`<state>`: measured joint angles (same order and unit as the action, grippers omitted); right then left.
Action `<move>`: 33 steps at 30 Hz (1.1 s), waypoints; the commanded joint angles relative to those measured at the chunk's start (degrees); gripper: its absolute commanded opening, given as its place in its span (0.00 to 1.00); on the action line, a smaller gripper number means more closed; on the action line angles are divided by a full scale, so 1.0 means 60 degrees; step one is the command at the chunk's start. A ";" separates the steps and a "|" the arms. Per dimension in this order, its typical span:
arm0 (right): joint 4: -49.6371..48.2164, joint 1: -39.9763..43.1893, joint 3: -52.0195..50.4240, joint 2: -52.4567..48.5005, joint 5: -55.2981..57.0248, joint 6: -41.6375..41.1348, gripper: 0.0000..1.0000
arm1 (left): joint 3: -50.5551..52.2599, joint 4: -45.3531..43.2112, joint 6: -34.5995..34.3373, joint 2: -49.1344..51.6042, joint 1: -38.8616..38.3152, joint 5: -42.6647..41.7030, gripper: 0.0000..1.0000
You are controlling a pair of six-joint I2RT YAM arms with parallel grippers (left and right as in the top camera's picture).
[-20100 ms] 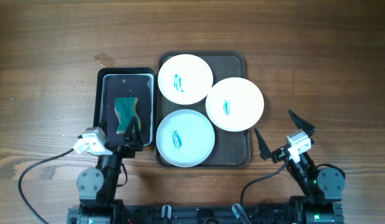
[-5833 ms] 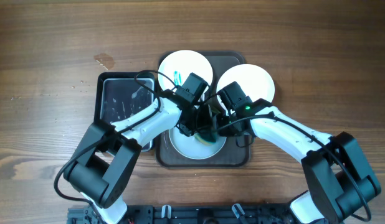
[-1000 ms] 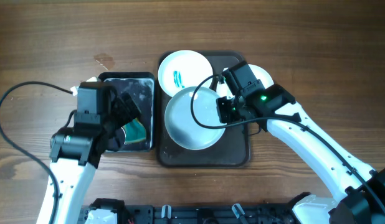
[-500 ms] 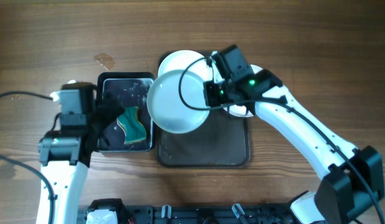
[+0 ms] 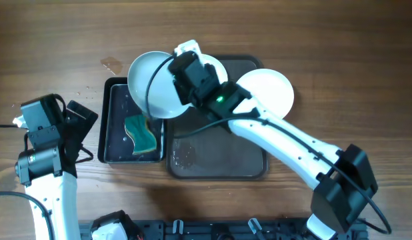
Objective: Clean dirty plates on tray and stack at the side
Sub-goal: 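Lift the cleaned plate with right gripper and place it right of tray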
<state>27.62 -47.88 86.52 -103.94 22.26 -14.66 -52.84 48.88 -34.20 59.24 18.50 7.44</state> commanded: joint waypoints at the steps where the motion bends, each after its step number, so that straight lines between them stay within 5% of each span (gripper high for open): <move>1: -0.0546 -0.0674 0.0277 -0.0073 0.2291 0.0226 0.04 | -0.0204 0.0007 -0.0127 -0.0062 0.0062 -0.0084 1.00; 12: -0.2965 -0.2127 0.0277 -0.0080 0.5854 0.3646 0.04 | -0.0204 0.0007 -0.0127 -0.0062 0.0062 -0.0084 1.00; 33: -0.2670 -0.2707 0.0248 -0.0477 0.6196 0.5060 0.04 | -0.0204 0.0007 -0.0127 -0.0062 0.0062 -0.0084 1.00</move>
<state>11.60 -63.96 86.63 -104.77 56.80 11.90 -52.86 48.88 -34.20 59.24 18.50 7.42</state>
